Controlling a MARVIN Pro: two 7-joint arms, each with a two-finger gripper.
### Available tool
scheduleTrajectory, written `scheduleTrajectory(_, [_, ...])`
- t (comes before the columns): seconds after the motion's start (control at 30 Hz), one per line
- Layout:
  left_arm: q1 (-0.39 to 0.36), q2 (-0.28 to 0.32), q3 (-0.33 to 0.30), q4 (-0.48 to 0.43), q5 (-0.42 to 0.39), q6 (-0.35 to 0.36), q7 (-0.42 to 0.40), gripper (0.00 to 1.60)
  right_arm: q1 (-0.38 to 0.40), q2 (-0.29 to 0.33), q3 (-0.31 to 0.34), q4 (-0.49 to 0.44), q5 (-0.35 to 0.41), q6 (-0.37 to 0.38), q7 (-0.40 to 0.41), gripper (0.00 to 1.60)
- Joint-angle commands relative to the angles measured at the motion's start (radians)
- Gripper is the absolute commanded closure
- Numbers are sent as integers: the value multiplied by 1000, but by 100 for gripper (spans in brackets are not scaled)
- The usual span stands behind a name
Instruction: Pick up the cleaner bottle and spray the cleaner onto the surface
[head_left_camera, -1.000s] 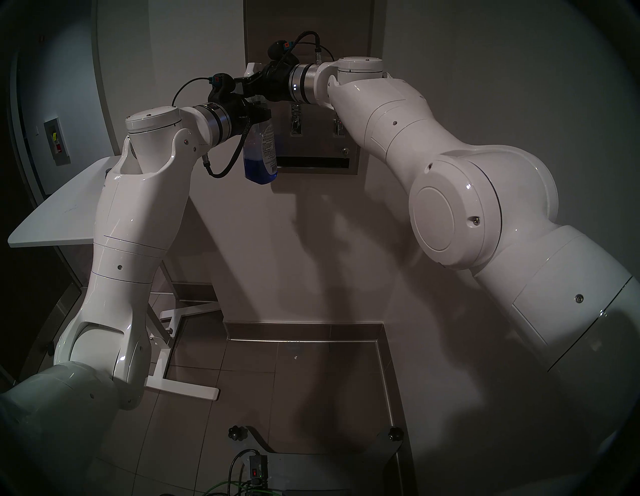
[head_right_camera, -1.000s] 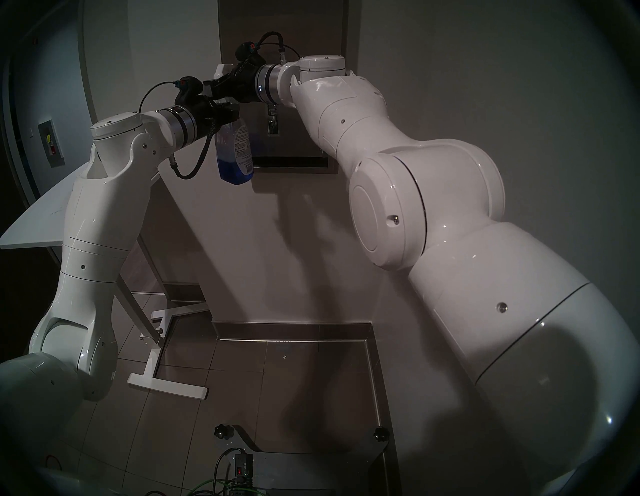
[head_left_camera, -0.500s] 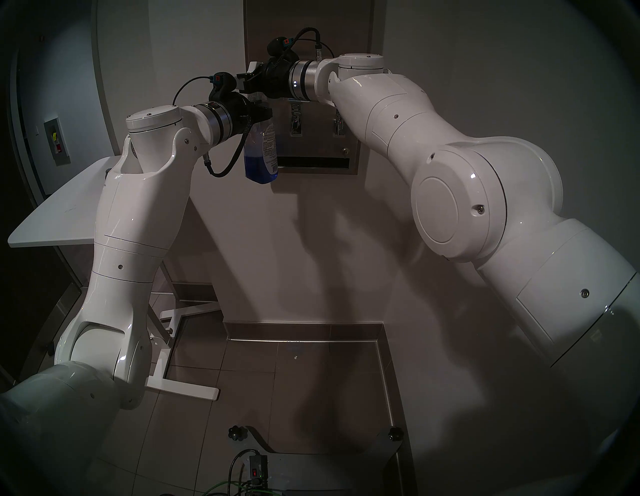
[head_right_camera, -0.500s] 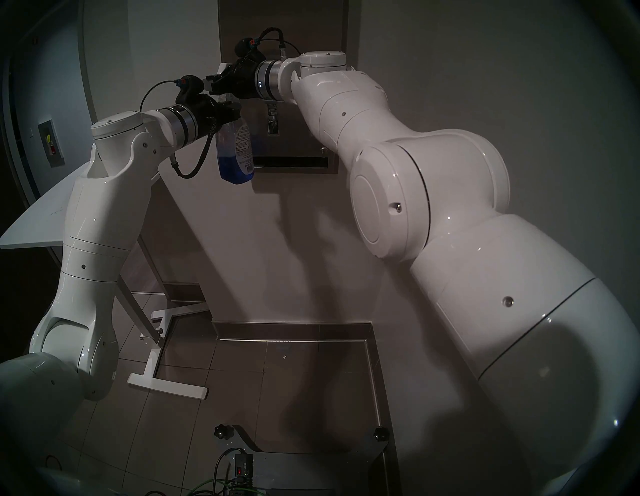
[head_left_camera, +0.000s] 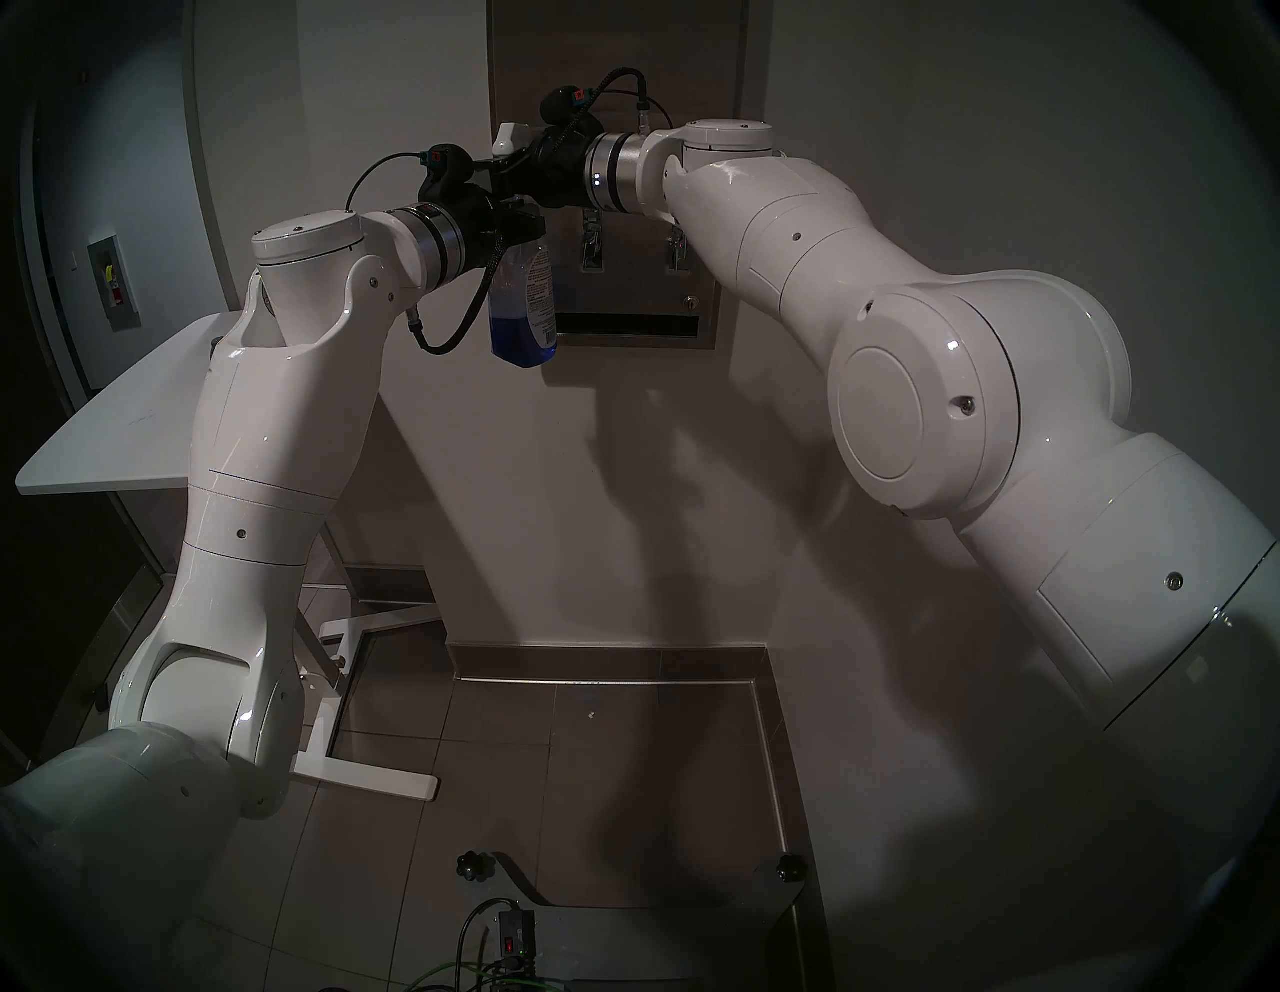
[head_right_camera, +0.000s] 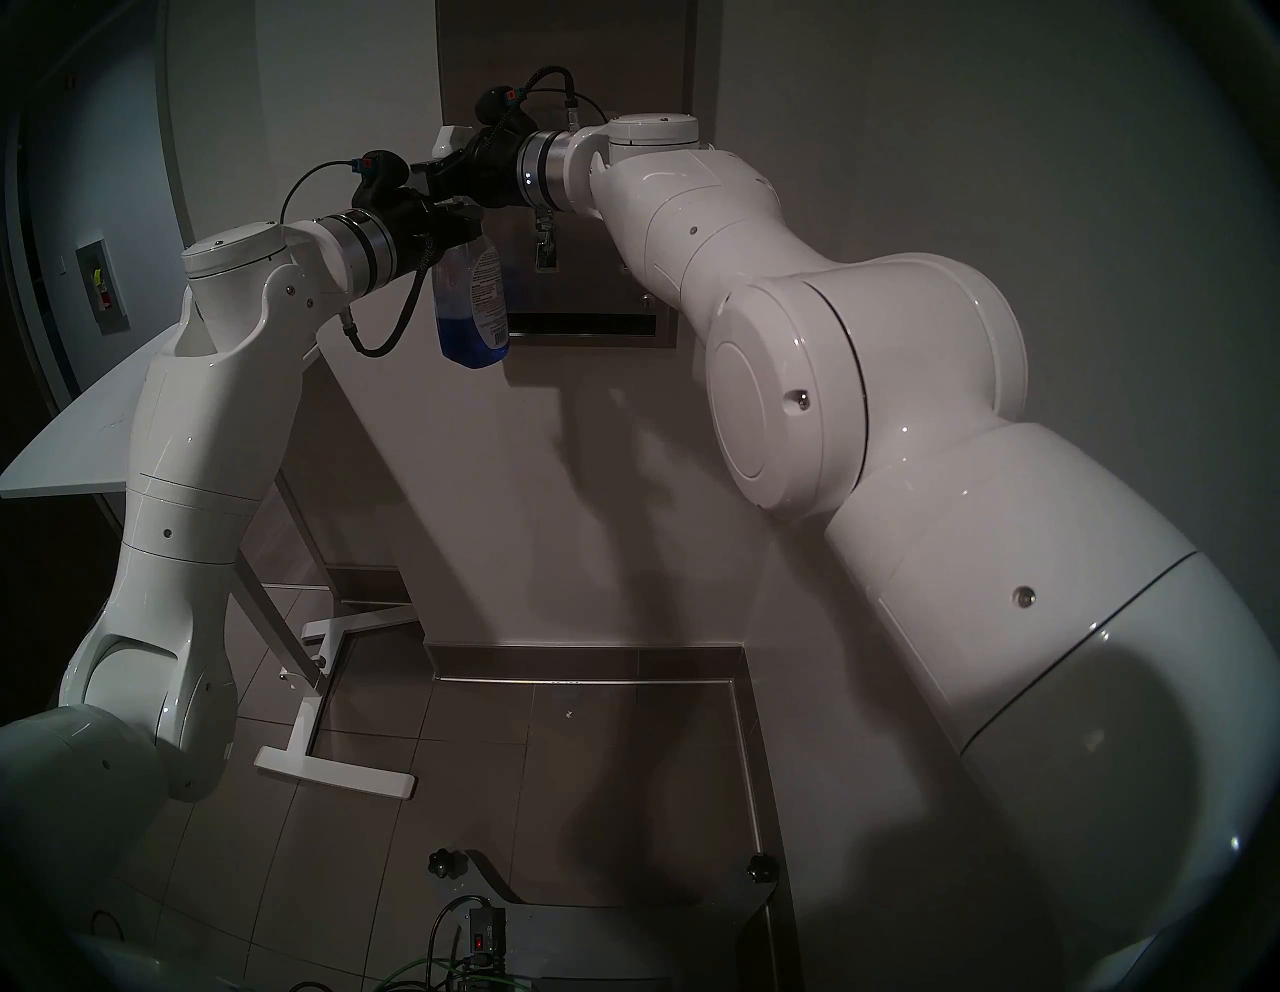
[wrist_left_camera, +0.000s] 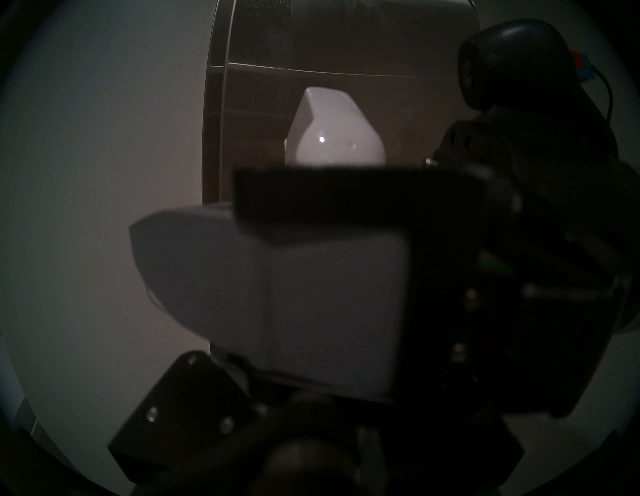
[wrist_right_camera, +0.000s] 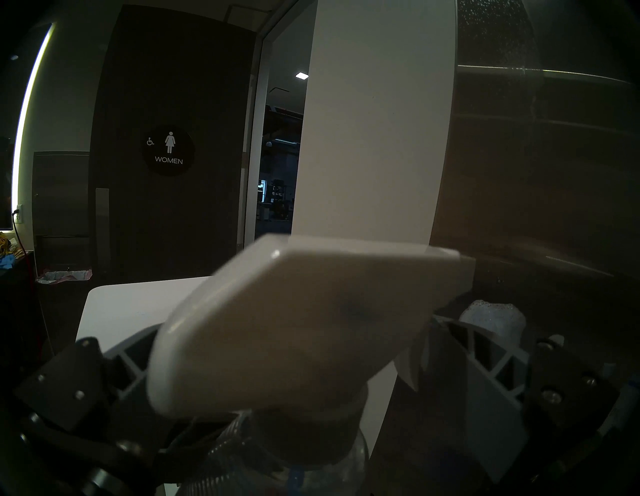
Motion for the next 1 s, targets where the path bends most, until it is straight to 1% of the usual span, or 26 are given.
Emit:
scheduleTrajectory(0.0, [-68,-1,-23,-43,5,-37,-1,160,54,6,8,-8,5,-16,-2,81])
scheduleTrajectory(0.03, [-68,-1,-23,-43,6,-37,-1,160,55,6,8,-5,6,-17,-1,131])
scheduleTrajectory(0.07, [-68,-2,-23,-43,8,-37,-2,160,58,7,11,-2,7,-16,1,160])
scheduleTrajectory(0.37, [-68,-6,-24,-42,18,-35,-4,160,66,11,17,8,12,-23,6,160])
scheduleTrajectory(0.4, [-68,-7,-24,-41,19,-35,-4,160,67,12,17,8,12,-24,7,139])
scheduleTrajectory(0.43, [-68,-7,-24,-41,19,-35,-4,160,67,12,17,8,12,-24,7,139])
scheduleTrajectory(0.47, [-68,-7,-25,-41,20,-35,-4,160,67,13,17,9,12,-26,7,25])
scheduleTrajectory(0.5, [-68,-8,-25,-41,21,-35,-4,160,68,14,18,10,13,-27,6,0])
scheduleTrajectory(0.97, [-68,-12,-29,-42,30,-37,-12,160,82,52,29,15,18,-43,9,0])
